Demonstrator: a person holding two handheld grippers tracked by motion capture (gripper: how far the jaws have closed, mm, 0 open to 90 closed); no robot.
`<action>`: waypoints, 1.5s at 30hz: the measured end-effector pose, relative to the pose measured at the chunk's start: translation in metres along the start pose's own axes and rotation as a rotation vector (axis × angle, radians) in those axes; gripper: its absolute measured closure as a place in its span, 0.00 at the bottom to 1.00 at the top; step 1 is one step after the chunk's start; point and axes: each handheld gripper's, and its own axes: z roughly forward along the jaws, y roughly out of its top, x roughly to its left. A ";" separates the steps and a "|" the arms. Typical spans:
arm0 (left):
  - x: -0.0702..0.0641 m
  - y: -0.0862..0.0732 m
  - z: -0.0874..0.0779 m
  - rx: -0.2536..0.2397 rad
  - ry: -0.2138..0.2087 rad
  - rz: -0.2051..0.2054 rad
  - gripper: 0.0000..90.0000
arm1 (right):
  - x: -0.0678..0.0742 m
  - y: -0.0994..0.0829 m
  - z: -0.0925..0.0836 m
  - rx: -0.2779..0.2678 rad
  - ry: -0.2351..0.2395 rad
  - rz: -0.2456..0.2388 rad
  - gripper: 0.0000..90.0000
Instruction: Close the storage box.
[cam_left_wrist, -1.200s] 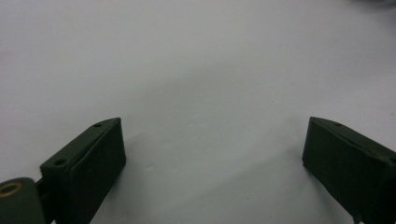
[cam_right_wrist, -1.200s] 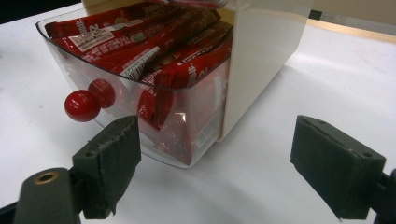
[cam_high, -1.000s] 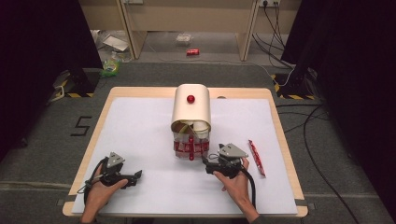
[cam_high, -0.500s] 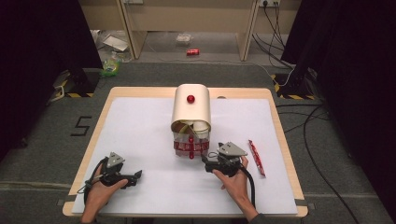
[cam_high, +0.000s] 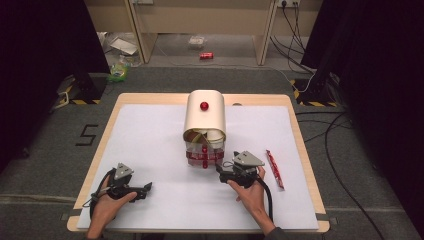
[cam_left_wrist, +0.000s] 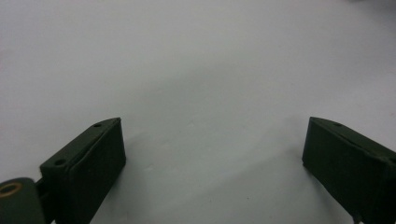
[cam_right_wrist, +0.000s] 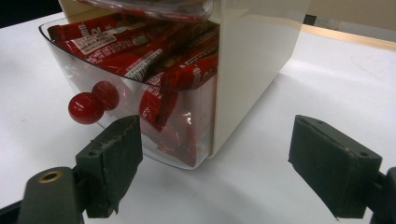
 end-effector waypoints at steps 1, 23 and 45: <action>0.000 0.000 0.000 0.000 0.000 0.000 0.06 | 0.000 0.000 0.000 0.000 0.001 0.005 0.20; 0.000 0.000 0.000 0.000 0.000 0.000 0.06 | -0.004 0.001 0.004 -0.013 -0.026 0.007 0.21; 0.000 0.000 0.000 0.000 0.000 0.000 0.06 | -0.004 0.007 0.006 -0.005 -0.059 -0.020 0.19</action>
